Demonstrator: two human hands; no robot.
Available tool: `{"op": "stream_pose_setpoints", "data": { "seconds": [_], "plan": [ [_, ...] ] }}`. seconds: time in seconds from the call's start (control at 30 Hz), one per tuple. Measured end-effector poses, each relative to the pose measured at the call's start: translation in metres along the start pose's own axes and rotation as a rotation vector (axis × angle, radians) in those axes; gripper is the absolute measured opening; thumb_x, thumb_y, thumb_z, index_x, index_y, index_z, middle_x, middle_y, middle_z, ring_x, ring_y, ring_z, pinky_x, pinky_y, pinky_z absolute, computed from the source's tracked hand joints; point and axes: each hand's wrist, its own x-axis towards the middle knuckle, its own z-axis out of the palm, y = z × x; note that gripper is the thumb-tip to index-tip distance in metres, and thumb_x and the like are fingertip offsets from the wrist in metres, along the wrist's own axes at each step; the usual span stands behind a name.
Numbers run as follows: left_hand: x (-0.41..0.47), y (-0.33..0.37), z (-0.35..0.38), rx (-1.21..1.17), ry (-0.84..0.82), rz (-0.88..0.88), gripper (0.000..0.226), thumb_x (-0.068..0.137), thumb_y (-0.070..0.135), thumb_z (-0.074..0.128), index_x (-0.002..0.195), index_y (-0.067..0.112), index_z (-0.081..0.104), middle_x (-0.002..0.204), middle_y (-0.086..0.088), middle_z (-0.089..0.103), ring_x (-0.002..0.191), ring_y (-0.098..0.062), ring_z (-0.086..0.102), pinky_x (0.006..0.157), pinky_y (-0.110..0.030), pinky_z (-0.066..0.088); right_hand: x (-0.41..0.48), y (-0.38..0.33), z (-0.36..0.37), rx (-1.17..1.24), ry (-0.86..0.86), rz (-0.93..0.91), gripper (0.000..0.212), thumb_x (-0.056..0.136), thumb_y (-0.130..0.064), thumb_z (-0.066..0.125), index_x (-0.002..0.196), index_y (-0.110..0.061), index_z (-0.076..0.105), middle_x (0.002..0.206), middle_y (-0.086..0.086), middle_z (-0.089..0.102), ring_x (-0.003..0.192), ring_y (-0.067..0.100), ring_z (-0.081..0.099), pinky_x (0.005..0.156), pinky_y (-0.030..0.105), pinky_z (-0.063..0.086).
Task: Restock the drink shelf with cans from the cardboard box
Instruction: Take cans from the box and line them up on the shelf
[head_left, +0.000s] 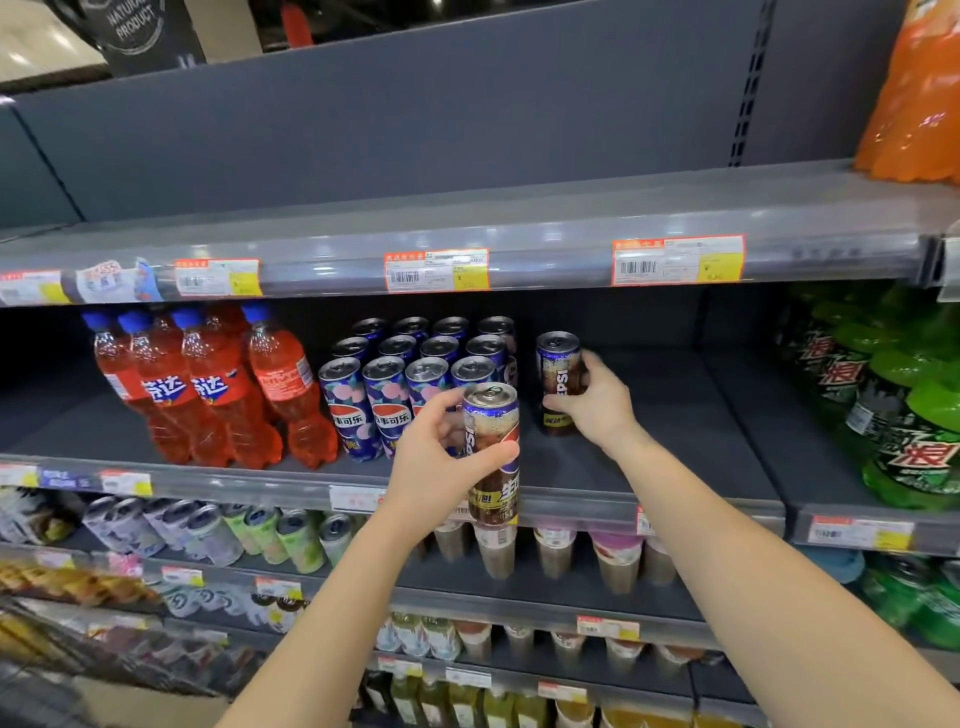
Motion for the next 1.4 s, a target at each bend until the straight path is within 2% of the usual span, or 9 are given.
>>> {"op": "stream_pose_setpoints", "data": {
  "seconds": [0.2,0.3,0.43,0.6,0.73,0.87,1.03,1.17,1.4],
  "plan": [
    [0.01,0.001,-0.005,-0.01,-0.065,0.026,0.08,0.072,0.029,0.095,0.141,0.028,0.054,0.119,0.012,0.075,0.111,-0.006,0.069,0.095,-0.026,0.055,0.006,-0.003,0.002,-0.042,0.016,-0.01,0.079,0.069,-0.018,0.091,0.139,-0.019,0.056,0.116,0.004,0.072,0.105,0.021,0.068,0.093,0.025,0.048],
    [0.01,0.002,-0.007,0.0,-0.089,0.04,0.078,0.073,0.028,0.095,0.14,0.028,0.055,0.117,0.014,0.075,0.111,-0.004,0.069,0.093,-0.024,0.053,0.009,-0.005,0.007,-0.029,0.019,0.0,0.084,0.072,-0.018,0.09,0.147,-0.02,0.05,0.125,0.006,0.069,0.115,0.022,0.066,0.096,0.023,0.044],
    [0.008,0.006,-0.012,0.002,-0.1,0.051,0.072,0.075,0.022,0.093,0.136,0.029,0.057,0.112,0.02,0.076,0.106,0.0,0.069,0.084,-0.015,0.053,0.014,-0.008,0.013,-0.01,0.028,0.032,0.089,0.078,-0.016,0.086,0.154,-0.019,0.039,0.135,0.009,0.063,0.125,0.024,0.059,0.102,0.026,0.041],
    [0.007,0.008,-0.018,-0.014,-0.115,0.071,0.066,0.076,0.016,0.092,0.132,0.026,0.058,0.107,0.022,0.076,0.1,0.004,0.069,0.08,-0.009,0.051,0.035,-0.005,0.02,-0.056,0.036,0.041,0.078,0.075,-0.019,0.088,0.143,-0.024,0.051,0.127,0.004,0.068,0.118,0.024,0.064,0.105,0.035,0.048],
    [0.008,0.005,-0.02,-0.031,-0.118,0.082,0.069,0.076,0.016,0.092,0.135,0.024,0.058,0.11,0.019,0.076,0.103,0.001,0.069,0.084,-0.013,0.053,0.047,-0.002,0.024,-0.096,0.048,0.065,0.072,0.073,-0.026,0.089,0.136,-0.028,0.054,0.123,0.001,0.07,0.115,0.023,0.065,0.103,0.035,0.049],
    [0.007,-0.003,-0.019,-0.025,-0.145,0.102,0.069,0.077,0.02,0.092,0.136,0.026,0.057,0.114,0.015,0.076,0.109,-0.004,0.07,0.093,-0.02,0.053,0.052,0.001,0.029,-0.085,0.073,0.074,0.082,0.076,-0.026,0.087,0.147,-0.028,0.046,0.13,0.003,0.066,0.12,0.024,0.062,0.105,0.033,0.047],
    [0.006,-0.007,-0.015,-0.02,-0.165,0.123,0.068,0.077,0.018,0.092,0.135,0.028,0.057,0.112,0.015,0.077,0.108,-0.002,0.07,0.091,-0.014,0.052,0.057,0.006,0.031,-0.1,0.083,0.077,0.086,0.076,-0.03,0.087,0.15,-0.029,0.043,0.135,0.004,0.064,0.125,0.024,0.06,0.107,0.036,0.047],
    [0.01,-0.008,-0.014,-0.041,-0.149,0.117,0.072,0.076,0.02,0.093,0.138,0.026,0.056,0.115,0.016,0.075,0.107,0.004,0.068,0.085,-0.006,0.049,0.058,0.005,0.031,-0.101,0.087,0.079,0.088,0.077,-0.029,0.087,0.152,-0.027,0.041,0.136,0.004,0.063,0.124,0.024,0.06,0.106,0.034,0.047],
    [0.014,-0.01,-0.015,-0.043,-0.153,0.11,0.078,0.075,0.026,0.093,0.142,0.025,0.054,0.119,0.016,0.074,0.11,0.005,0.067,0.084,-0.005,0.049,0.063,0.007,0.031,-0.132,0.086,0.085,0.087,0.074,-0.031,0.088,0.149,-0.028,0.044,0.132,0.004,0.066,0.12,0.024,0.063,0.105,0.034,0.049]
  ]
}}
